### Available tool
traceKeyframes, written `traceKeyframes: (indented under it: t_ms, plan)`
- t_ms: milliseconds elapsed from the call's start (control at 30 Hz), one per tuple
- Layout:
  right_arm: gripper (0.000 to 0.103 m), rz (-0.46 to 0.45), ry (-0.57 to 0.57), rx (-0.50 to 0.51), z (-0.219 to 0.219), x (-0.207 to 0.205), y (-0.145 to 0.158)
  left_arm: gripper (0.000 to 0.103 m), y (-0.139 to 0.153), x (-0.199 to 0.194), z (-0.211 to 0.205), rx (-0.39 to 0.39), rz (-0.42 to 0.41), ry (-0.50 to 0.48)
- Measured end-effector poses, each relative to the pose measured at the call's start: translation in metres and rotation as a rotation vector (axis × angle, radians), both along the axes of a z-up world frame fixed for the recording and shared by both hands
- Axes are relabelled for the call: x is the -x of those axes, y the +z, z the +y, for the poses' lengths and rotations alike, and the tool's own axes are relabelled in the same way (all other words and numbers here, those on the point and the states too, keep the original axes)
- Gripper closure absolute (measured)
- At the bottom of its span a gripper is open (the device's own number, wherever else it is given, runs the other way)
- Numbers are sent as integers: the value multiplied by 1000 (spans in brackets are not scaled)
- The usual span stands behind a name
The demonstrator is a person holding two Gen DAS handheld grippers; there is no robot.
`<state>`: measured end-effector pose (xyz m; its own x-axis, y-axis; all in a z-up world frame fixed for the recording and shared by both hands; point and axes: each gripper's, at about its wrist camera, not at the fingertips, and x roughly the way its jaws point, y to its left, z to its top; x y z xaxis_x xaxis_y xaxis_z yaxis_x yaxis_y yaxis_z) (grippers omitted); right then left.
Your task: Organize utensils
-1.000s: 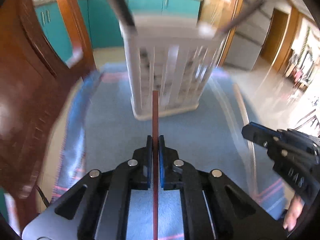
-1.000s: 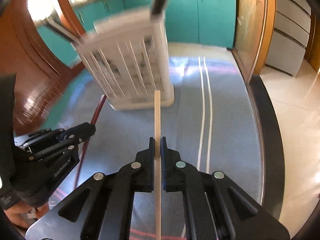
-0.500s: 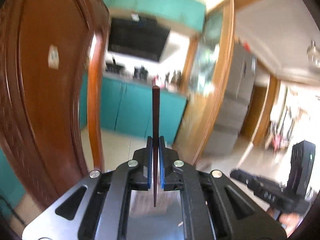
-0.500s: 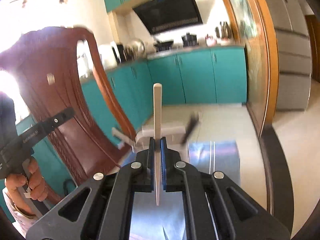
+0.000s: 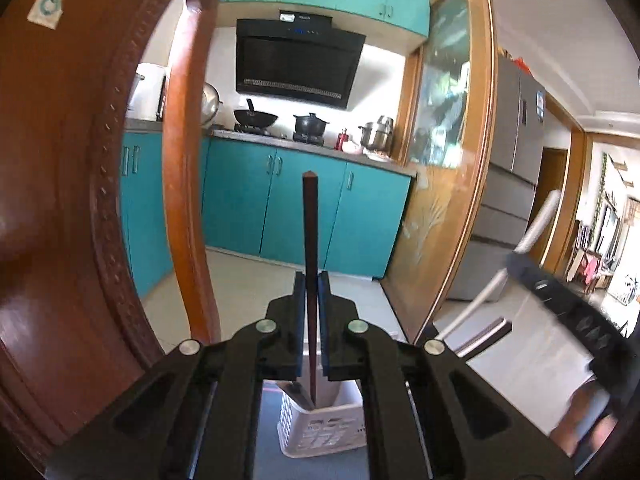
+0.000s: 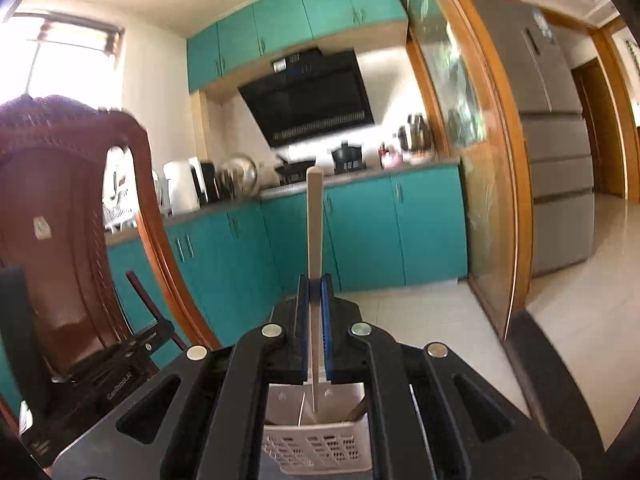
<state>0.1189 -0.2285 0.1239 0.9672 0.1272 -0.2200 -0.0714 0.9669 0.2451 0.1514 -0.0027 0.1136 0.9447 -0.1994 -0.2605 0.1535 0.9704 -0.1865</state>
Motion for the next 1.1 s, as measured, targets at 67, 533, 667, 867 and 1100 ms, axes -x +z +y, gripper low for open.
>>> traceKeyframes:
  t_ms: [67,533,667,867,1100]
  plan:
    - [97,22,-1,22,6,-5,-11,96,-5,-2,-6,-12,14,-7]
    - [97,93,20,38,14,-8,-46,95,-22,5,-21,-118,30,10]
    - [96,117,17,43,15,-9,-53,93,-24,5,-23,-145,40,20]
    - [61,96,7,-7,5,11,-47,59,-22,20,-17,-137,17,14]
    - [13,-63,-10,95,7,92,-37,32,-30,74,-6,-171,-52,30]
